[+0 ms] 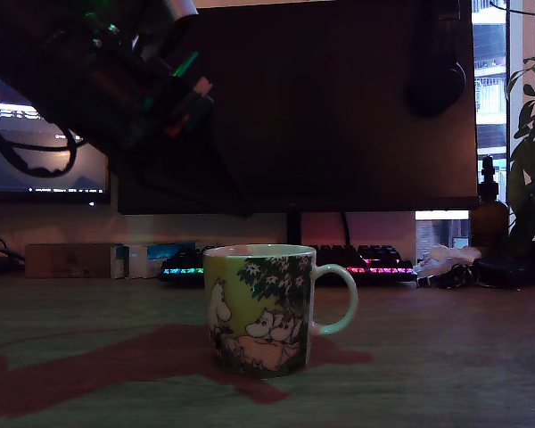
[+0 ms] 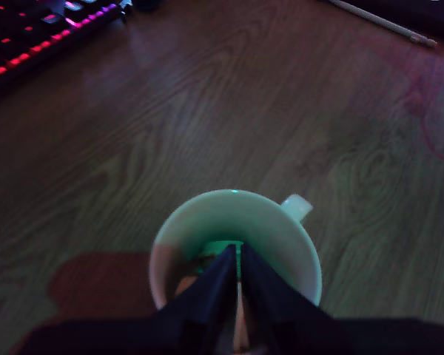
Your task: Pick up the coffee capsules on the table and drop them inside the coffee cup
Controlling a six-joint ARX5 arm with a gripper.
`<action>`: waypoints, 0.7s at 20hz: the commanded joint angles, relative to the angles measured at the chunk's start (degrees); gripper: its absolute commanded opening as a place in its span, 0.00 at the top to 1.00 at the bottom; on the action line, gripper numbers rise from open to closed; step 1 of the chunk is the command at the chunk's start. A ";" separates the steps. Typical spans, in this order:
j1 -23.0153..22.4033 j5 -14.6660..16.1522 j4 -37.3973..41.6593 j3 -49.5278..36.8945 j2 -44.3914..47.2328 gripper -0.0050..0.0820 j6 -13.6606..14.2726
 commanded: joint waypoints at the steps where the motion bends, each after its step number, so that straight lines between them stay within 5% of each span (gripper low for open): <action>1: 0.96 0.04 0.39 0.46 -1.60 0.97 -0.15; 7: 7.63 0.76 0.44 -1.27 -6.88 0.97 -0.15; 14: 21.27 1.86 0.76 -5.75 -15.85 0.97 -0.22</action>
